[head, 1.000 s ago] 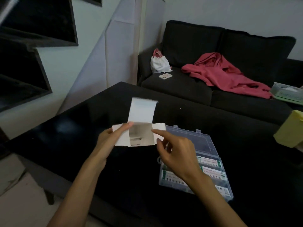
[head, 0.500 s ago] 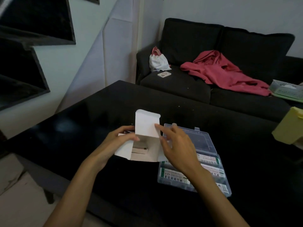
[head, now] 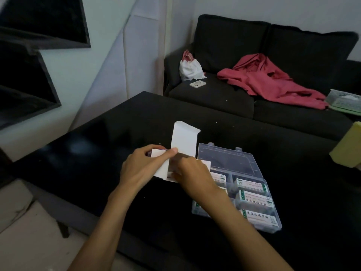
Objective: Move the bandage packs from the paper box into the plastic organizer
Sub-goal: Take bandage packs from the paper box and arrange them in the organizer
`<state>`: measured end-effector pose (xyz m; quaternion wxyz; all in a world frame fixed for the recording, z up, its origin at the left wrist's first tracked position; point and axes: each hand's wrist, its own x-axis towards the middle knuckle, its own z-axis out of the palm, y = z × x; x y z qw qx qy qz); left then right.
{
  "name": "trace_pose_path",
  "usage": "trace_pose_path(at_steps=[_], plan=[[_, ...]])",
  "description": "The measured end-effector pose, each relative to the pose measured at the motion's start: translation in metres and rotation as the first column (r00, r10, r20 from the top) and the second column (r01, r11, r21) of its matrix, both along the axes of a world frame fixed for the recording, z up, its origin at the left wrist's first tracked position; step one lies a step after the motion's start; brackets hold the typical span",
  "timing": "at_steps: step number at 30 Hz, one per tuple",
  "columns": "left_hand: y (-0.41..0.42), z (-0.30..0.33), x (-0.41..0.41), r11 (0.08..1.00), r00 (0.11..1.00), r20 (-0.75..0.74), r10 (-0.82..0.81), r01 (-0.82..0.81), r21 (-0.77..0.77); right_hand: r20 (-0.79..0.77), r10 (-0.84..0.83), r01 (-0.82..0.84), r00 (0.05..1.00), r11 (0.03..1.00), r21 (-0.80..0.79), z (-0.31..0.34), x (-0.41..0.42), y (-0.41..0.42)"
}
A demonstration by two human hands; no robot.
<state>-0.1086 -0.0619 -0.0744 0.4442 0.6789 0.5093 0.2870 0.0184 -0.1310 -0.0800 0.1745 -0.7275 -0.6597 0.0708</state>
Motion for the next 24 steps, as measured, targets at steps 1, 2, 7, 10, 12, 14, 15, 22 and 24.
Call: trace_pose_path(at_steps=[1, 2, 7, 10, 12, 14, 15, 22, 24], plan=[[0.0, 0.001, 0.0, 1.0, 1.0, -0.007, -0.008, 0.008, -0.002, 0.008, 0.005, -0.005, 1.0, 1.0, -0.025, -0.001, -0.002, 0.006], [0.0, 0.001, -0.001, 1.0, 1.0, -0.008, -0.013, 0.013, -0.005, 0.018, 0.009, -0.008, 1.0, 0.999, -0.05, 0.0, -0.003, 0.011], [0.005, 0.0, -0.006, 0.996, 0.998, 0.063, 0.013, -0.008, -0.086, 0.055, 0.062, -0.054, 0.997, 0.991, -0.124, 0.006, -0.003, 0.026], [0.004, 0.0, -0.004, 0.995, 0.997, 0.08, 0.017, -0.009, -0.095, -0.079, 0.096, -0.112, 0.992, 0.965, -0.237, 0.006, -0.002, 0.029], [0.003, -0.001, -0.003, 0.995, 0.996, 0.09, 0.017, -0.008, -0.101, -0.1, 0.093, -0.117, 0.991, 0.955, -0.272, 0.009, -0.002, 0.03], [0.003, -0.003, -0.004, 0.991, 0.991, 0.133, 0.013, 0.005, -0.135, -0.036, 0.079, -0.085, 0.996, 0.966, -0.246, 0.011, -0.004, 0.03], [0.002, -0.003, -0.004, 0.989, 0.989, 0.146, 0.013, 0.008, -0.145, -0.005, 0.065, -0.065, 0.998, 0.974, -0.219, 0.012, -0.005, 0.029], [0.002, -0.003, -0.002, 0.991, 0.991, 0.131, 0.019, -0.002, -0.13, 0.036, 0.046, -0.04, 0.998, 0.99, -0.138, 0.009, -0.008, 0.024], [0.002, -0.002, -0.002, 0.991, 0.991, 0.128, 0.043, -0.026, -0.132, 0.002, 0.079, -0.078, 0.997, 0.985, -0.151, 0.014, -0.007, 0.023]])
